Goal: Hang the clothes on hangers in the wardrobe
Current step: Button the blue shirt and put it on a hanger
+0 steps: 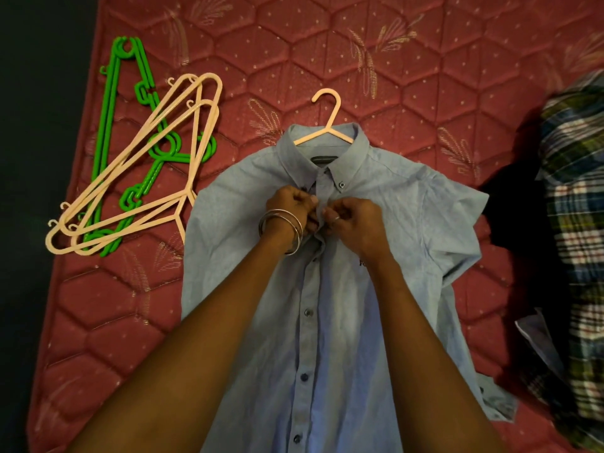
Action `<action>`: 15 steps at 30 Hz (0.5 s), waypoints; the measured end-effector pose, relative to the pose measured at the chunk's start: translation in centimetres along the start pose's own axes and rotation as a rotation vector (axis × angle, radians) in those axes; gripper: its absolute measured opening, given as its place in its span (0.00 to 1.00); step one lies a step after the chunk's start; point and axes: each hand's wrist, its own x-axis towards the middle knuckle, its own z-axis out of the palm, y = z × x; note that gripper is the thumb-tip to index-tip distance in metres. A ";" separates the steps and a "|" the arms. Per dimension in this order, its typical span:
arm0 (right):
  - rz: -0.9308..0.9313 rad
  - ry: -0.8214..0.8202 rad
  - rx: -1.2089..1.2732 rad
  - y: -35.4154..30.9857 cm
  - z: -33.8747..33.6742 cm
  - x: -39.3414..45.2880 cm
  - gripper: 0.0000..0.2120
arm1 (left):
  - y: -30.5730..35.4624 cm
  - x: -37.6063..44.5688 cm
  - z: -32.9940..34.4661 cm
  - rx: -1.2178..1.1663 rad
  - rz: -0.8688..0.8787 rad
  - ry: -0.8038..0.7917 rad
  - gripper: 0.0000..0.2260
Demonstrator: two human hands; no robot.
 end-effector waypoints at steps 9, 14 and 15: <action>-0.238 0.111 -0.504 -3.5 -1.6 5.2 0.20 | 5.4 3.1 -2.7 1.020 0.673 0.082 0.13; -0.242 -0.010 -0.782 -3.4 -2.8 6.4 0.11 | 5.9 4.1 -2.2 1.199 0.541 0.054 0.09; -0.211 -0.011 -0.763 -3.2 -3.1 6.3 0.11 | 5.8 4.3 -2.4 1.155 0.493 0.043 0.09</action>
